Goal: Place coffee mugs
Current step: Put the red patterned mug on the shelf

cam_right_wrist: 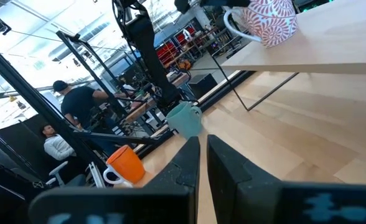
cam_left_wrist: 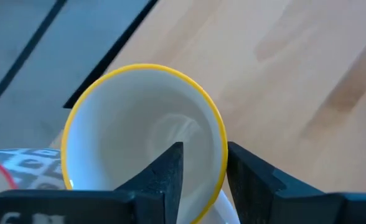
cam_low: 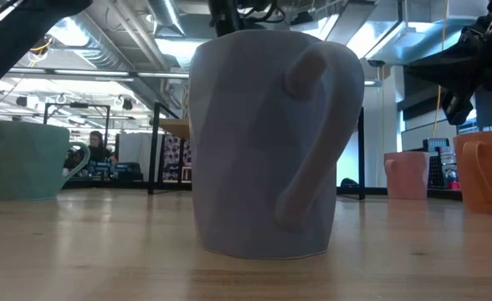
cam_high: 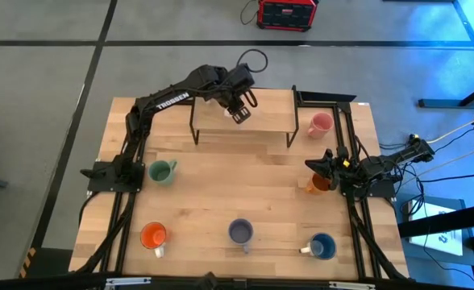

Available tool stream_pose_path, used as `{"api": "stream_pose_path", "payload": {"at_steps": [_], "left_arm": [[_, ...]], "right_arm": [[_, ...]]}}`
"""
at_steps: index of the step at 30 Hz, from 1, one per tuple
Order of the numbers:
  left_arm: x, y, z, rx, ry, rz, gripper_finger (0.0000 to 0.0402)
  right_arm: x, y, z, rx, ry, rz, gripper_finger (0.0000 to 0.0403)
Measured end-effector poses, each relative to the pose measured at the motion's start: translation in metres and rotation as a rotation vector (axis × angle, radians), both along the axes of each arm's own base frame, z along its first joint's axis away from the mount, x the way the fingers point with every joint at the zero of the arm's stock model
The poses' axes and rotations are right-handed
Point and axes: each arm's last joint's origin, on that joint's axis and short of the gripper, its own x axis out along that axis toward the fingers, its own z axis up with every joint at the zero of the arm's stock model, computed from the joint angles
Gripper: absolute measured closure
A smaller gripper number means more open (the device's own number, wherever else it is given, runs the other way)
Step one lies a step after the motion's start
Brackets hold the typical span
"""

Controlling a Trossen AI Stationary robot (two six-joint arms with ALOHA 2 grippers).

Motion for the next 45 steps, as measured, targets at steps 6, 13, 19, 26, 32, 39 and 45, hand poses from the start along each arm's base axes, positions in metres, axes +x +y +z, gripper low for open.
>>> {"api": "stream_pose_path", "payload": {"at_steps": [6, 13, 19, 26, 32, 39, 45], "left_arm": [[0.001, 0.003, 0.001, 0.015, -0.009, -0.026, 0.0287], [-0.012, -0.015, 0.036, 0.056, -0.094, -0.113, 0.0287], [-0.041, -0.053, 0.079, 0.068, -0.201, -0.225, 0.0287], [-0.077, -0.100, 0.108, 0.121, -0.244, -0.418, 0.0287], [-0.118, -0.116, 0.097, 0.136, -0.258, -0.462, 0.0287], [-0.183, -0.129, 0.058, 0.175, -0.364, -0.465, 0.0287], [-0.232, -0.141, 0.035, 0.160, -0.448, -0.449, 0.0287]], "right_arm": [[0.000, 0.000, 0.000, 0.001, -0.001, -0.010, 0.0384], [0.000, -0.001, 0.003, -0.006, -0.031, -0.029, 0.0384], [0.000, -0.001, 0.027, -0.078, -0.026, -0.059, 0.0389], [0.024, 0.006, 0.055, -0.230, 0.150, -0.184, 0.0398], [0.063, 0.018, 0.081, -0.331, 0.314, -0.255, 0.0402], [0.134, -0.001, 0.107, -0.311, 0.417, -0.193, 0.0402], [0.198, -0.032, 0.117, -0.303, 0.451, -0.052, 0.0402]]}}
